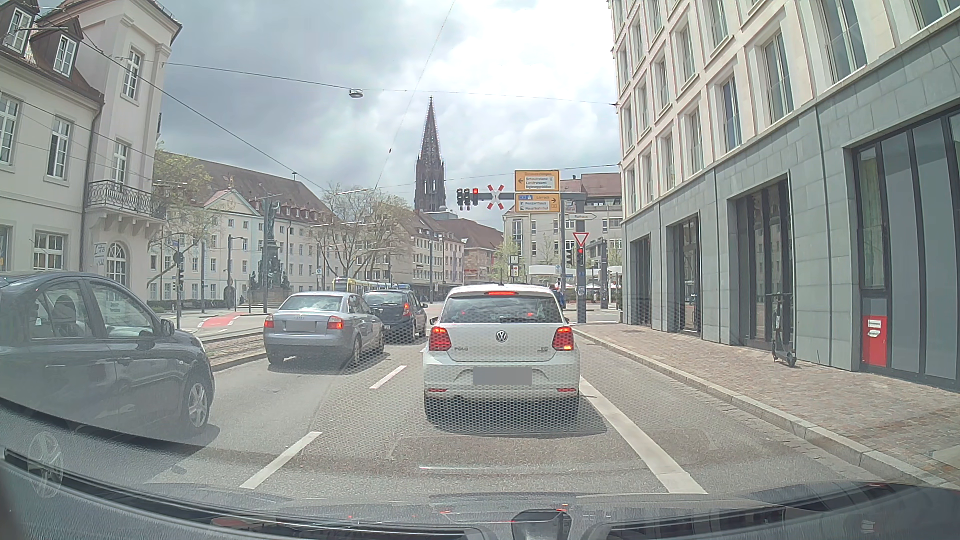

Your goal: Follow the waypoints while adhering to traffic rules and regulations

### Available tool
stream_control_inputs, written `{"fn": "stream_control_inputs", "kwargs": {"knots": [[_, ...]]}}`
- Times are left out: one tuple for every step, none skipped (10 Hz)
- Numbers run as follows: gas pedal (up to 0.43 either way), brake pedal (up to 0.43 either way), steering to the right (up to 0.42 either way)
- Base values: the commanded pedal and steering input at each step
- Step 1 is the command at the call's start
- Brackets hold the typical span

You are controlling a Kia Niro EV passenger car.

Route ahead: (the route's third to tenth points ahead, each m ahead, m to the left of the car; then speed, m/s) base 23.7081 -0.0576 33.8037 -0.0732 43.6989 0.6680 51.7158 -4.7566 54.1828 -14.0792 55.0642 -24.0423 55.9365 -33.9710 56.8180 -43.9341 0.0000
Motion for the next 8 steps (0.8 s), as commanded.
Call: {"fn": "stream_control_inputs", "kwargs": {"knots": [[0.0, 0.232, -0.011], [0.0, 0.232, -0.011], [0.0, 0.232, -0.011], [0.0, 0.232, -0.011], [0.0, 0.232, -0.011], [0.0, 0.232, -0.011], [0.0, 0.232, -0.011], [0.0, 0.232, -0.011]]}}
